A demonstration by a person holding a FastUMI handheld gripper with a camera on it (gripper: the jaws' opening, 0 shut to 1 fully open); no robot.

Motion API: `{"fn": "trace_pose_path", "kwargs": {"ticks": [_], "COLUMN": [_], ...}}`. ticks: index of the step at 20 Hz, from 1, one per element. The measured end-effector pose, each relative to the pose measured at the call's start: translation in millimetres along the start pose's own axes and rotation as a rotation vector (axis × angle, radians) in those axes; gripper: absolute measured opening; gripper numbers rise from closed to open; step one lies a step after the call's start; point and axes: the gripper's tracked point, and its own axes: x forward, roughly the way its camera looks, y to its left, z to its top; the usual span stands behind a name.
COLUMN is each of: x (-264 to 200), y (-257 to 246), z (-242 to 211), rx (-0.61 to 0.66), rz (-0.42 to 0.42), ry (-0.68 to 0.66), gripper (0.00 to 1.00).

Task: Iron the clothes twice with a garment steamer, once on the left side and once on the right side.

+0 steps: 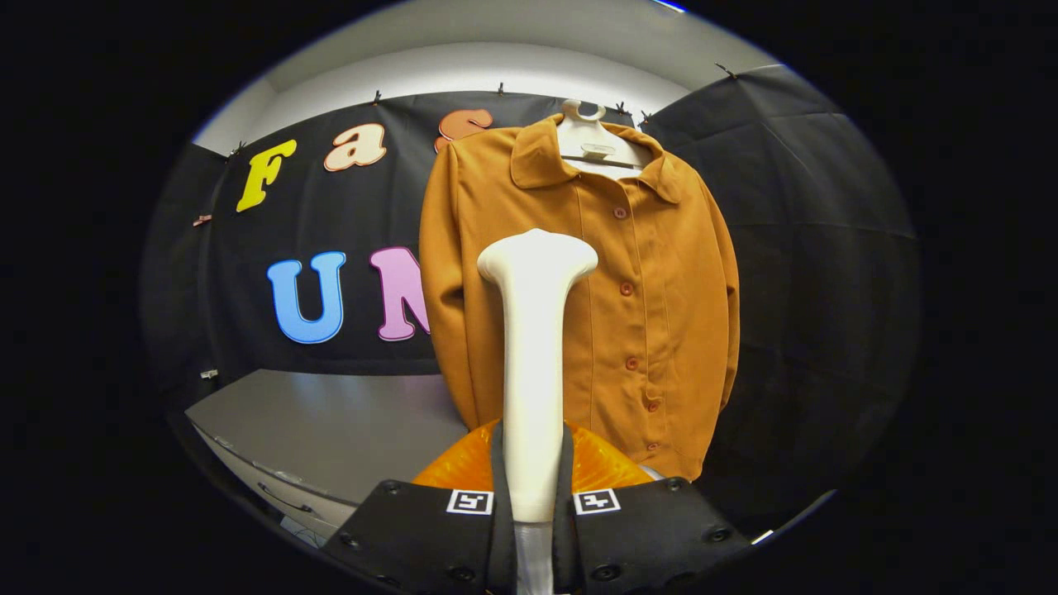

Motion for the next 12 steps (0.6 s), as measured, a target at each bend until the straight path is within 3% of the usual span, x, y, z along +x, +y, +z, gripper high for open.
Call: {"fn": "trace_pose_path", "kwargs": {"ticks": [12], "x": [-15], "y": [-23], "z": [-105], "rx": [0.016], "rz": [-0.045], "ry": [0.228], "gripper": [0.21]}}
